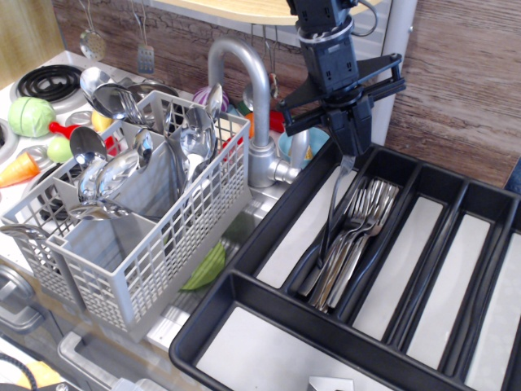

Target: Put fork from basket to tray

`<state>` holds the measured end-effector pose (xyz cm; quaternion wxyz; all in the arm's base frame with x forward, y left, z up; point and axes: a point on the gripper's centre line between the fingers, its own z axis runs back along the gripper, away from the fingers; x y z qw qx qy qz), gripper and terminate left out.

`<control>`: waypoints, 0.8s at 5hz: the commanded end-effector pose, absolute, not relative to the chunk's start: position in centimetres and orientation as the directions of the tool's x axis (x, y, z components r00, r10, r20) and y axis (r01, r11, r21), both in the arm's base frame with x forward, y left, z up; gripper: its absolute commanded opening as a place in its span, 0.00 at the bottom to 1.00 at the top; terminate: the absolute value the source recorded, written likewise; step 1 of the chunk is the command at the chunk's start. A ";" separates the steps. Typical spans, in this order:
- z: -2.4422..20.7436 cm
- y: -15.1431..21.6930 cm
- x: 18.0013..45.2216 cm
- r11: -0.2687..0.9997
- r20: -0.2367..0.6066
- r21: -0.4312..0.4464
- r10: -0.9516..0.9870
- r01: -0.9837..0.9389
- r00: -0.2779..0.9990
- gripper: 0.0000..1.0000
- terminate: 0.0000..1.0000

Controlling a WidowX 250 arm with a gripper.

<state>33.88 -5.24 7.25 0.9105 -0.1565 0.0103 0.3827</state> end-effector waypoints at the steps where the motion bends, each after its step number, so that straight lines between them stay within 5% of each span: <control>1: 6.6 -4.8 34.1 0.658 -0.147 -0.280 0.691 -0.699 0.708 0.00 0.00; 2: 5.5 -4.6 33.9 0.675 -0.074 -0.294 0.690 -0.677 0.720 0.00 0.00; 3: 5.5 -4.6 33.9 0.675 -0.074 -0.294 0.690 -0.677 0.720 1.00 0.00; 4: 5.5 -4.6 33.9 0.675 -0.074 -0.294 0.690 -0.677 0.720 1.00 1.00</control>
